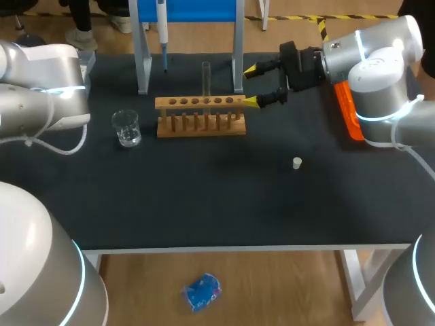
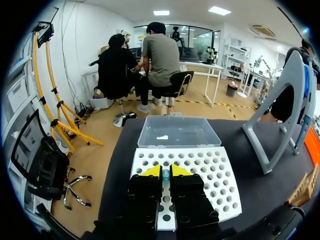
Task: Invert the test tube, pick up the pipette, mount the tip to pipette, aspirate from beaker and dispense into the tube, eject the tip, return the pipette, and cap with the stopper.
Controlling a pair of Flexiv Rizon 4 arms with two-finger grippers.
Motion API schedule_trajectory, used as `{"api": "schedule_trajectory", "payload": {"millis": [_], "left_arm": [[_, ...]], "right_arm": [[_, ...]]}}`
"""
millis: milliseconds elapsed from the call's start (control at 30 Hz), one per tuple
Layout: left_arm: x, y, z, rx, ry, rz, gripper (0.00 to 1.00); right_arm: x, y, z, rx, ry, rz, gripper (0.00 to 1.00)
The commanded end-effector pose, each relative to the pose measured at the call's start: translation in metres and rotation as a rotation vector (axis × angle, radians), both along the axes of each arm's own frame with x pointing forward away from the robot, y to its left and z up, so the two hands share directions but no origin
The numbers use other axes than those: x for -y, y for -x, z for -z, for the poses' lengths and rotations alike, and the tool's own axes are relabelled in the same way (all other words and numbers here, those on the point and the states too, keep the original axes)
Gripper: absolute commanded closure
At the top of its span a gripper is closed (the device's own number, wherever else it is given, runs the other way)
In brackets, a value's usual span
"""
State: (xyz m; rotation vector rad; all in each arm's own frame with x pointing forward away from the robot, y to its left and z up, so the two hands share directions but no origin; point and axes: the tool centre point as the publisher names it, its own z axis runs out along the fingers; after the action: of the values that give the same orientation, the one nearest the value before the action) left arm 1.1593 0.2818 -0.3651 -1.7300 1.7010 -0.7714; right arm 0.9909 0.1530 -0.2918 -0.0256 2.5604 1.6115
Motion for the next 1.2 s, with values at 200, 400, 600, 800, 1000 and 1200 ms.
{"api": "schedule_trajectory", "payload": {"millis": [200,400,600,800,1000,1200], "left_arm": [[0.0,0.0,-0.016,0.011,-0.006,0.005,1.0],[0.0,0.001,-0.038,0.028,-0.024,0.015,1.0],[0.0,0.003,-0.054,0.037,-0.059,0.028,1.0],[-0.001,0.007,-0.069,0.054,-0.078,0.028,1.0],[0.004,0.013,-0.109,0.142,-0.081,0.126,1.0],[0.009,0.035,-0.165,0.297,-0.019,0.402,1.0]], "right_arm": [[0.001,0.0,0.0,0.001,-0.001,-0.001,0.0],[0.001,0.0,0.0,0.001,-0.001,-0.001,0.0],[0.001,0.0,0.0,0.001,-0.001,-0.001,0.0],[0.001,0.0,0.0,0.001,-0.001,-0.001,0.0],[0.001,0.0,0.0,0.001,-0.001,-0.001,0.0],[0.001,0.0,0.0,0.001,-0.001,-0.001,0.0]]}}
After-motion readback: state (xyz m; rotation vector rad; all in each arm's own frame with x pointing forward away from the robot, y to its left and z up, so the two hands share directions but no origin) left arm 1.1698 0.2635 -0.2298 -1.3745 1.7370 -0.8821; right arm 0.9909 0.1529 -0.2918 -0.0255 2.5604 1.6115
